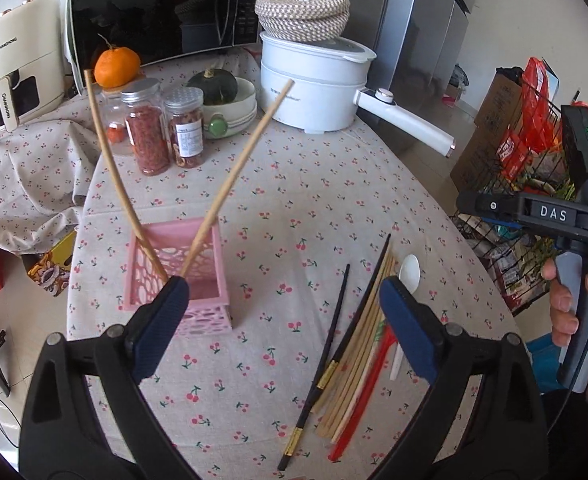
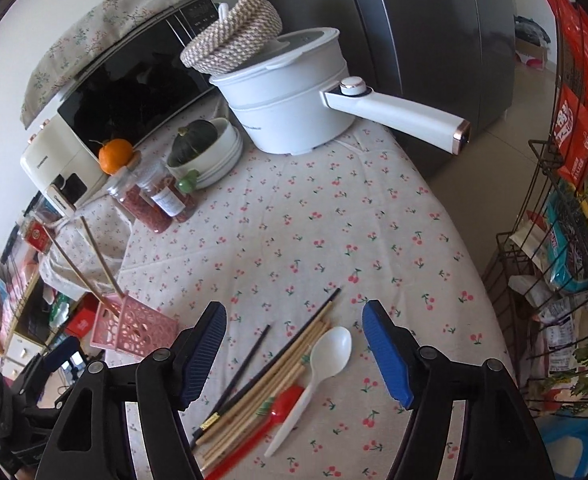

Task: Organize utensils
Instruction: 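Move the left tool back to the pile and close on a black chopstick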

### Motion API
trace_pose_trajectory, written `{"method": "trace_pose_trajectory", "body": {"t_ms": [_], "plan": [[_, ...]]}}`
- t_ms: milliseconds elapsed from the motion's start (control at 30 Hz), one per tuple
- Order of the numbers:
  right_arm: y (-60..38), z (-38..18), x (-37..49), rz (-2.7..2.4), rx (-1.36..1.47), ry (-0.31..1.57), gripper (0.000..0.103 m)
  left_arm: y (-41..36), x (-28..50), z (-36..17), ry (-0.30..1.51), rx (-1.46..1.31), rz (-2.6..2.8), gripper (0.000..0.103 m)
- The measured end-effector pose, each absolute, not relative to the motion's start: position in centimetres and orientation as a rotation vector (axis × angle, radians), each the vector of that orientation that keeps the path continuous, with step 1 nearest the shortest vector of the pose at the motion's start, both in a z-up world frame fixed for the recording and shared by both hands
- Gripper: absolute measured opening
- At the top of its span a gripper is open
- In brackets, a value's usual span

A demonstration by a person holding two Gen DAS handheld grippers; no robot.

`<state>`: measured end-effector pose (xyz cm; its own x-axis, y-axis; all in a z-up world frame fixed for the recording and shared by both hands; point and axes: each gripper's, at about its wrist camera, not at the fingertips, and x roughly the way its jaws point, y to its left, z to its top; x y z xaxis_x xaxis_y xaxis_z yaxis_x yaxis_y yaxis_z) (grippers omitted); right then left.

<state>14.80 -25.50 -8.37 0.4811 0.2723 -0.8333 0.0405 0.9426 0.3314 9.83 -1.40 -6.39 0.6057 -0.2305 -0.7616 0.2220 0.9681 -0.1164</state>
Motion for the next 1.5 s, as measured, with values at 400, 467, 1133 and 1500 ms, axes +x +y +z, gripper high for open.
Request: {"method": "trace_pose_trajectory", "body": {"t_ms": [400,467,1133,1500], "plan": [[-27.0,-12.0,14.7,0.096,0.291,1.194,0.073,-5.7,12.7,-13.6,1.162,-0.091,-0.352,0.086],[-27.3,-12.2,14.8,0.094,0.293,1.198,0.073,-6.0,13.2,-14.5,1.188,-0.108,-0.363,0.075],[-26.3,-16.3,18.5,0.112,0.28,1.276,0.073,-6.7,14.9,-17.1,1.259,0.01,-0.34,0.006],[-23.3,-19.6,22.0,0.084,0.207,1.303,0.058,-4.0,12.2,-13.1,1.152,0.015,-0.392,0.0]]}}
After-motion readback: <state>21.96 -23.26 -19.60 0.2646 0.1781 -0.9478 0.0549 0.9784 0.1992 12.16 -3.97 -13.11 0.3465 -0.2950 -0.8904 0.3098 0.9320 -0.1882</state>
